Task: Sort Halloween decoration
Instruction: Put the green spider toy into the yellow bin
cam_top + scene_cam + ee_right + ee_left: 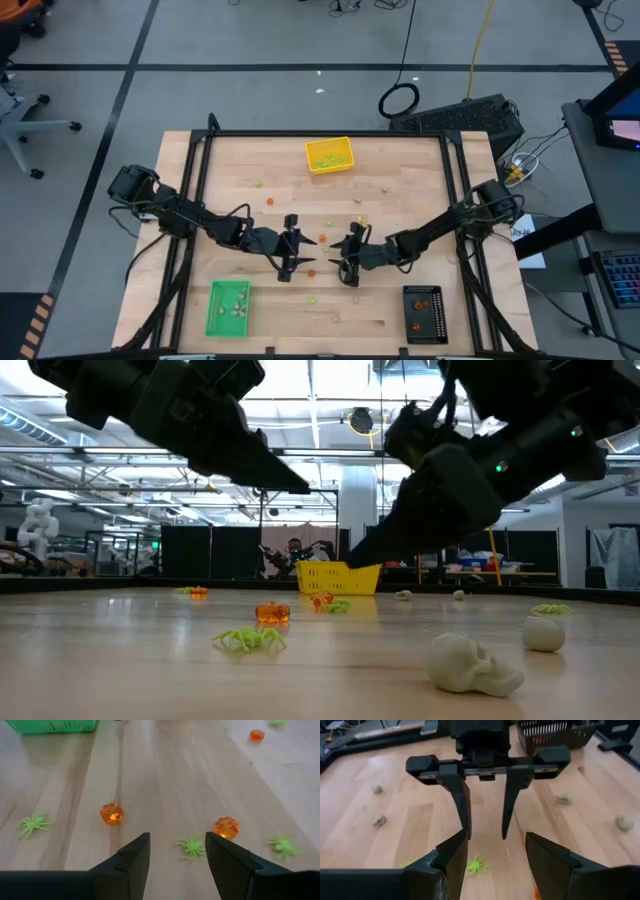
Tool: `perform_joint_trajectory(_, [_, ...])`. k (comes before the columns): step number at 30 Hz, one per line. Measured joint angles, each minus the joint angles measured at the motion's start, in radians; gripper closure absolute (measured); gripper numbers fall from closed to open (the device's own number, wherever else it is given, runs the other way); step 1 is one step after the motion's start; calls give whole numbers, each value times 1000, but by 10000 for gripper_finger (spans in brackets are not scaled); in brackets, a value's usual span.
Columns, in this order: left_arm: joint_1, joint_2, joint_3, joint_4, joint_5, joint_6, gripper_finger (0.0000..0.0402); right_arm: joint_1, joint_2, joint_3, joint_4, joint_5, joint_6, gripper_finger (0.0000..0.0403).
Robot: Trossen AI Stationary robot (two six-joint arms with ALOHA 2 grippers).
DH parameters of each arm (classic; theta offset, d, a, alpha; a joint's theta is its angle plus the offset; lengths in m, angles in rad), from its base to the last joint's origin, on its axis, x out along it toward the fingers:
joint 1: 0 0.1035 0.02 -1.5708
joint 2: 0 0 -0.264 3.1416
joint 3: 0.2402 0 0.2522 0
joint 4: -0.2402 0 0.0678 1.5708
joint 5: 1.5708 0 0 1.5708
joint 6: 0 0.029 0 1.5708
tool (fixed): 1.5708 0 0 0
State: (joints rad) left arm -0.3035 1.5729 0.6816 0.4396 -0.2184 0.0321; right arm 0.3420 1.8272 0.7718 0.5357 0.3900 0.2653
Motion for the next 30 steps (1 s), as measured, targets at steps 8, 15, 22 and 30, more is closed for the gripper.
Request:
perform_joint_trajectory(8, [0, 0, -51, 9, -3, 0, 204, -3, 84, 71, -73, 4, -4, 227])
perform_joint_trajectory(15, [1, 0, -91, 106, -3, 10, 204, -22, 99, 74, -78, 4, 14, 227])
perform_joint_trajectory(22, [4, 0, -105, 123, -3, 8, 204, -27, 98, 74, -92, 1, 17, 242])
perform_joint_trajectory(30, [3, 0, -105, 131, -3, 9, 204, -27, 107, 73, -96, -33, 54, 295])
